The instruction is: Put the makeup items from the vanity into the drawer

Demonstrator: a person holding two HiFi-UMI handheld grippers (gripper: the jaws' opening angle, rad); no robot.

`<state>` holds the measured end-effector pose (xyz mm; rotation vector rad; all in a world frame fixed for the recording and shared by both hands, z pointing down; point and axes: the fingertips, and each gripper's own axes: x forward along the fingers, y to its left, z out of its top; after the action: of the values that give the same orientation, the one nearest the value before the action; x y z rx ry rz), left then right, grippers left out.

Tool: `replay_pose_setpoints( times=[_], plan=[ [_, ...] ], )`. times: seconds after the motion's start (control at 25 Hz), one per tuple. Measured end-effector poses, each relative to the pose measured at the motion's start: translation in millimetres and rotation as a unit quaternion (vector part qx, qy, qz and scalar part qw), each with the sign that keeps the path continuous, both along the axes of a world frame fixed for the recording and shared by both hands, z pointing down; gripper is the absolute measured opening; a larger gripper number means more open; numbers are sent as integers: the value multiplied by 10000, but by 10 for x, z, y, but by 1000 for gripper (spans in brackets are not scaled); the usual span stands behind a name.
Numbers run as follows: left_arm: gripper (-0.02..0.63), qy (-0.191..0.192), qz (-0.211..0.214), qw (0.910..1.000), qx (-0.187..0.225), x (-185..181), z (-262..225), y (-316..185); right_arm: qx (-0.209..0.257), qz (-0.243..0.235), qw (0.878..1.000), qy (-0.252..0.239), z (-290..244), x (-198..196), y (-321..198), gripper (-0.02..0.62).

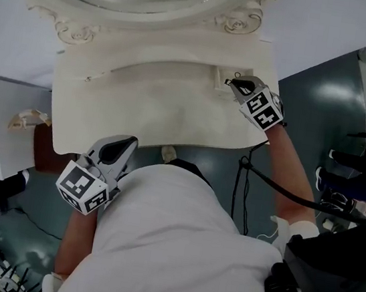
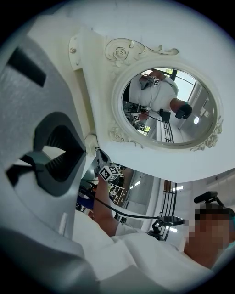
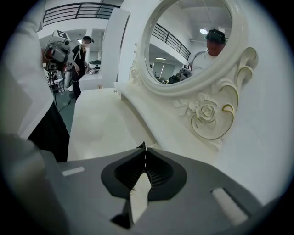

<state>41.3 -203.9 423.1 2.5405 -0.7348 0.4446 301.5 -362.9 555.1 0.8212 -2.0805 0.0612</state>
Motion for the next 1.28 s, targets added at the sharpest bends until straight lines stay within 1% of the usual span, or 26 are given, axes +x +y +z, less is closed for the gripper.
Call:
replay_pose_setpoints(
  times=[0.28, 0.44, 0.56, 0.72, 0.96, 1.28],
  plan=[
    [-2, -101, -159, 9998, -20, -70, 4, -46, -405, -258, 9985, 278, 370, 125, -164, 14],
    [-2, -118, -288, 9995, -40, -118, 14, -62, -657, -486, 9959, 391, 505, 109, -211, 14],
    [-2, -153, -337, 9993, -52, -149, 21, -84, -906, -562, 9934, 413, 637, 94, -241, 14],
    [-2, -168, -420, 9989, -92, -187, 36, -94, -1176, -627, 9897, 528, 767, 106, -247, 14],
    [-2, -189, -470, 9986, -139, -221, 47, -119, -1425, -685, 9854, 626, 890, 113, -266, 15],
    [-2, -176, -473, 9986, -157, -245, 48, -128, -1584, -572, 9835, 663, 952, 141, -309, 29]
  ],
)
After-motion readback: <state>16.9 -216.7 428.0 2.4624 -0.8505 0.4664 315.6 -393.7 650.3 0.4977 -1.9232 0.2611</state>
